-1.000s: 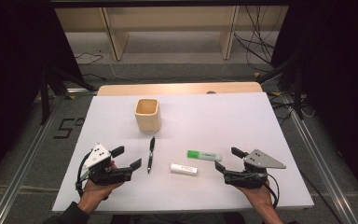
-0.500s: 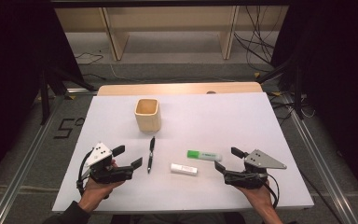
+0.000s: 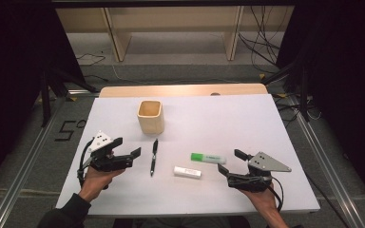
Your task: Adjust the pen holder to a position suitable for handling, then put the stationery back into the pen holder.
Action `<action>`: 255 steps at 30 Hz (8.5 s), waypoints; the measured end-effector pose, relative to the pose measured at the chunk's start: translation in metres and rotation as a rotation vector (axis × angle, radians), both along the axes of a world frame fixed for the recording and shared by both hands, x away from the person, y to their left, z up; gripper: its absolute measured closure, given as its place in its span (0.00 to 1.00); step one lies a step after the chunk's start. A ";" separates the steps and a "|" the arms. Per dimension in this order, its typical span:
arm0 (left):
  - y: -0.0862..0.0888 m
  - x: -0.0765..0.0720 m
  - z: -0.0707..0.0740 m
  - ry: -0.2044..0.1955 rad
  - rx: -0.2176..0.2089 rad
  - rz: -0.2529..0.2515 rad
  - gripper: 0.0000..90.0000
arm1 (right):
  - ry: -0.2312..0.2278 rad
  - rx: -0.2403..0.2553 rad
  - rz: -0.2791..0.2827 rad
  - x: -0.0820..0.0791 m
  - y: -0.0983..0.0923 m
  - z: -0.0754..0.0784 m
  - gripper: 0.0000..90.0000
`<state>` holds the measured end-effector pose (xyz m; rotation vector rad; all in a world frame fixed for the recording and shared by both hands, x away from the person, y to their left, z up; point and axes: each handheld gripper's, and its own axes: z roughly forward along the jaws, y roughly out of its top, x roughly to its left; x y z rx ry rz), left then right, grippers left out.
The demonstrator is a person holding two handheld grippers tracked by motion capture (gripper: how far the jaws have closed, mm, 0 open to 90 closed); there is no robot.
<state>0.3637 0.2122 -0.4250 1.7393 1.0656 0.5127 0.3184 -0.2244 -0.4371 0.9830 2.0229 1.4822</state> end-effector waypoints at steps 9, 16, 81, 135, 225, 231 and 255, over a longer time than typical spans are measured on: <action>0.006 0.028 -0.002 0.024 0.017 0.048 0.18 | 0.005 -0.002 0.003 0.001 0.001 0.000 0.24; 0.009 0.051 -0.009 0.075 0.017 0.121 0.31 | 0.007 -0.004 0.006 0.001 0.001 0.000 0.24; -0.012 0.155 -0.053 0.190 0.054 0.168 0.99 | 0.039 -0.016 0.059 0.004 0.009 -0.006 0.26; -0.098 0.156 -0.052 0.183 0.099 0.026 0.99 | 0.056 -0.026 0.075 0.006 0.011 -0.008 0.26; -0.080 0.060 -0.024 0.476 0.372 -0.064 0.18 | 0.049 -0.034 0.060 0.001 0.005 -0.009 0.26; -0.081 0.055 -0.027 0.474 0.403 -0.067 0.17 | 0.053 -0.035 0.060 0.001 0.005 -0.009 0.26; -0.080 0.044 -0.035 0.475 0.410 -0.076 0.45 | 0.045 -0.045 0.060 0.000 0.007 -0.009 0.26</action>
